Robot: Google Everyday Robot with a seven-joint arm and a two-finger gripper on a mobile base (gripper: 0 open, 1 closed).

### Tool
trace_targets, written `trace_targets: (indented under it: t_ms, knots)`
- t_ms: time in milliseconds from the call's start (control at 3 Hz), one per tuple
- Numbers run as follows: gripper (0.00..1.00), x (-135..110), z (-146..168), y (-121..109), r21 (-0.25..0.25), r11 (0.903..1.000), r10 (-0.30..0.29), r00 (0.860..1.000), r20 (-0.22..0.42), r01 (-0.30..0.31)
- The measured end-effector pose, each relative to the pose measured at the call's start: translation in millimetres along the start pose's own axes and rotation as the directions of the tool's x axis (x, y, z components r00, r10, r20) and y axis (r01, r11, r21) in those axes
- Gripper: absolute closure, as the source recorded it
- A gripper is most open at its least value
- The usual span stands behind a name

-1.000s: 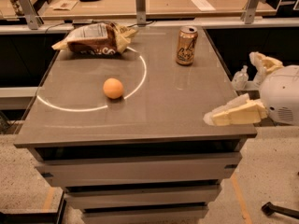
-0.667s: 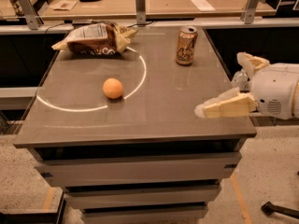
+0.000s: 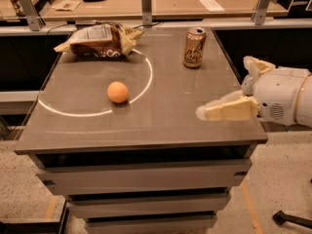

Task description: Move brown chip bag near orange can

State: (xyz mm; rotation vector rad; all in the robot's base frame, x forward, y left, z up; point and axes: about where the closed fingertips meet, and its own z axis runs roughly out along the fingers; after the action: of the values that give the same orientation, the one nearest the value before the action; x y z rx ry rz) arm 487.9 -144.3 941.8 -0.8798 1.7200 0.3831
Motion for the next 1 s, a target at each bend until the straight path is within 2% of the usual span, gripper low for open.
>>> trace_targets:
  t_ms: [333,667,1000]
  knots:
    - [0.00,-8.3,21.7,27.1,0.079,0.9893,0.120,0.992,0.049,-0.123]
    - [0.00,-28.2,42.9,39.9,0.164,0.9607,0.207,0.972,0.113,-0.224]
    - [0.00,-54.6,72.8,26.2,0.254,0.9222,0.249,0.950,0.186,-0.291]
